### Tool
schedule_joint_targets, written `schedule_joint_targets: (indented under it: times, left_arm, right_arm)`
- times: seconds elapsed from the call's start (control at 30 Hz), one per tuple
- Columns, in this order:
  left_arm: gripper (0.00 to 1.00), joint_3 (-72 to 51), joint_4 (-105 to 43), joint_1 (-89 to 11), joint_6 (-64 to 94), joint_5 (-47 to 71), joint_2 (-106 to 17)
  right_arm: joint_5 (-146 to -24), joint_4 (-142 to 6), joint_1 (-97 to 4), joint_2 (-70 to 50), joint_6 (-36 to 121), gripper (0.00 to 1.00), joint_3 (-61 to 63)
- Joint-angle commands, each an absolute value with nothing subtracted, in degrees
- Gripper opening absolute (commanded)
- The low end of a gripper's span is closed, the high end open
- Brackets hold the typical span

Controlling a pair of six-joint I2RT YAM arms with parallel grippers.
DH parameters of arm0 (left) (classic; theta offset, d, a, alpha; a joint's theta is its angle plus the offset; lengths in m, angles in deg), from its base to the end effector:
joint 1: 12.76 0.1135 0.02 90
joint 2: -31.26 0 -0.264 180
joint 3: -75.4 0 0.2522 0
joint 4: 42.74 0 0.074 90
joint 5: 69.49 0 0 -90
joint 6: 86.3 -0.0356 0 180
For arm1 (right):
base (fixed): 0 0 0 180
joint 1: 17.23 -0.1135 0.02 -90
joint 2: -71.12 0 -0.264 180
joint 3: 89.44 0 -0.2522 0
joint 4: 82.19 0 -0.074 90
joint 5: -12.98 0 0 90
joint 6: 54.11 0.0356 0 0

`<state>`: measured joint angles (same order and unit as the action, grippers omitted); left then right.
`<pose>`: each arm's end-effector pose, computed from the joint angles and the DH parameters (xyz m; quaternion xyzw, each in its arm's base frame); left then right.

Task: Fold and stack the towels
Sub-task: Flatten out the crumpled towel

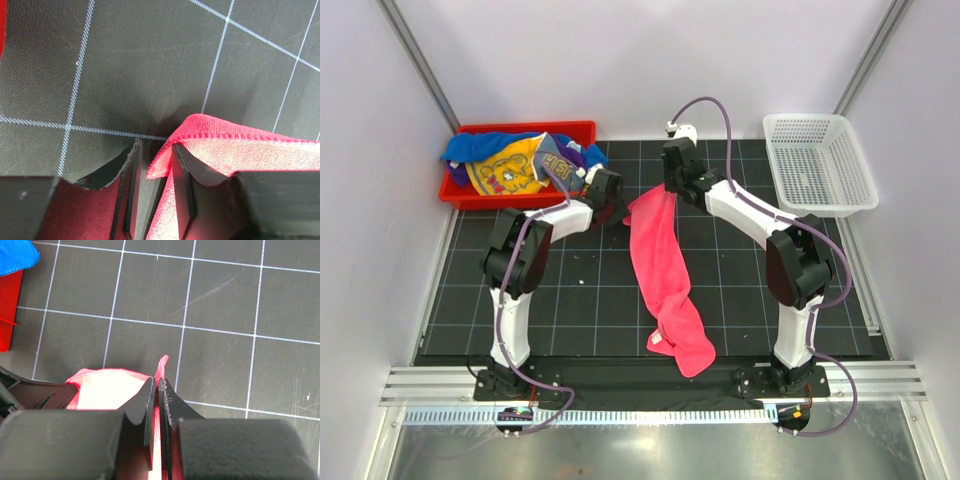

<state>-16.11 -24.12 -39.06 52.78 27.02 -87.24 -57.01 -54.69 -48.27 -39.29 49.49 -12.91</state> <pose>0.4027 -0.1945 0.1529 -0.2036 0.9020 -0.1890 0.3306 0.3927 0.2221 0.2697 -0.0521 0.8735 0.0321 0.4830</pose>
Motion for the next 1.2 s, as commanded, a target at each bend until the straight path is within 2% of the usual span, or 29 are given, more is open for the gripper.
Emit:
schedule_joint_targets:
  times: [0.0,0.13,0.47,0.87,1.17]
  left_arm:
    - [0.34,-17.9,-22.3,-39.5,53.1,28.5,-88.4]
    - [0.30,-18.2,-22.2,-39.8,53.3,28.9,-88.5]
    - [0.00,-17.8,-20.8,-39.9,51.6,29.5,-85.6]
    - [0.00,-21.5,-9.2,-39.9,43.5,32.6,-71.5]
    - [0.00,-21.1,-2.3,-41.7,37.3,28.0,-53.9]
  right_arm:
    - [-57.8,-57.5,-47.9,-36.8,50.5,0.03,-12.7]
    - [-58.4,-57.4,-47.4,-36.9,50.9,0.03,-12.6]
    - [-58.9,-57.5,-46.3,-37.0,51.3,0.03,-12.5]
    - [-59.0,-56.7,-45.9,-30.0,52.1,0.01,-9.9]
    - [-60.1,-52.4,-46.1,-14.7,54.6,0.01,-4.4]
